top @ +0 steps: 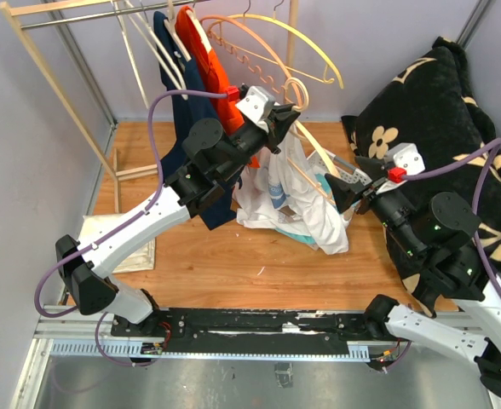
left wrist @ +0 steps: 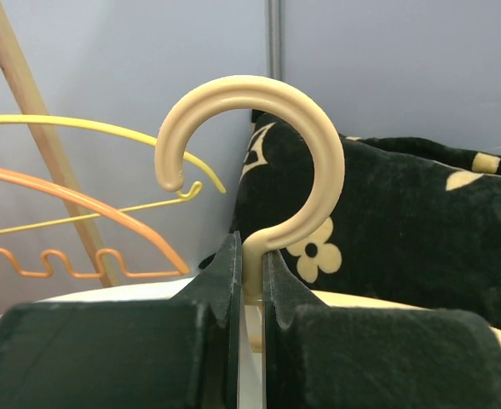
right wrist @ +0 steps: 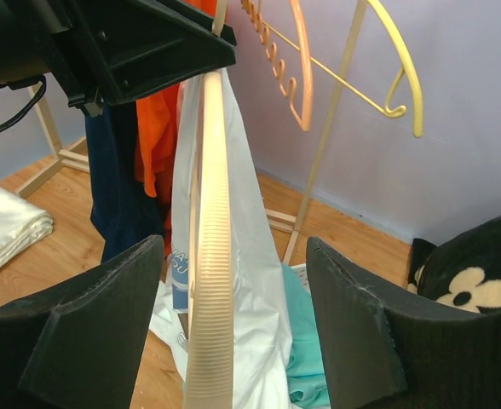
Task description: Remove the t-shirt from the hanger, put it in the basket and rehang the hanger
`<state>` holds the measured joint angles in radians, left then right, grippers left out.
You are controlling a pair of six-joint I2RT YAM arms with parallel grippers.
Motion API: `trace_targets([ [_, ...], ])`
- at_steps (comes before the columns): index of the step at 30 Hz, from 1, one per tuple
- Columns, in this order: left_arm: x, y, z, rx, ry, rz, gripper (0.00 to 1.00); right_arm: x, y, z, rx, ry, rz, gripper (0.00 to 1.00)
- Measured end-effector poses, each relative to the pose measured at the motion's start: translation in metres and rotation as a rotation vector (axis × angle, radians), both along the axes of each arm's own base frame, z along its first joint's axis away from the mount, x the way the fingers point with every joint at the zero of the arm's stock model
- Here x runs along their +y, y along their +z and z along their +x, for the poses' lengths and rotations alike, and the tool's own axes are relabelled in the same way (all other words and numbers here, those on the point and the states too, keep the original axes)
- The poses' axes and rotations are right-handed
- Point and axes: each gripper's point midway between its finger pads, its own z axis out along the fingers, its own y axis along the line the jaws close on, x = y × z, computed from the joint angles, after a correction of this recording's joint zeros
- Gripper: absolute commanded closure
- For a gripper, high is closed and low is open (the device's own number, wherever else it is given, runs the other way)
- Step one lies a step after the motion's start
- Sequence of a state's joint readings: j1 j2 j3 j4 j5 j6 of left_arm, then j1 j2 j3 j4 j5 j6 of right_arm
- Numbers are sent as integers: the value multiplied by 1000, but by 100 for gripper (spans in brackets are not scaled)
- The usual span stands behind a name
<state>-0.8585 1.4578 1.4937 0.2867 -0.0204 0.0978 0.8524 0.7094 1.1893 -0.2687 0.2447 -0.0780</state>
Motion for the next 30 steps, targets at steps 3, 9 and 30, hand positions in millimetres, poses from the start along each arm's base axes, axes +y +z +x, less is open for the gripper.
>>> trace_targets([
  [3, -1, 0, 0, -1, -4, 1, 99, 4, 0, 1, 4, 11, -4, 32],
  [9, -1, 0, -1, -2, -8, 3, 99, 10, 14, 5, 25, 15, 1, 33],
  [30, -1, -1, -1, -3, -5, 10, 100, 20, -15, 22, 188, -43, -73, 44],
])
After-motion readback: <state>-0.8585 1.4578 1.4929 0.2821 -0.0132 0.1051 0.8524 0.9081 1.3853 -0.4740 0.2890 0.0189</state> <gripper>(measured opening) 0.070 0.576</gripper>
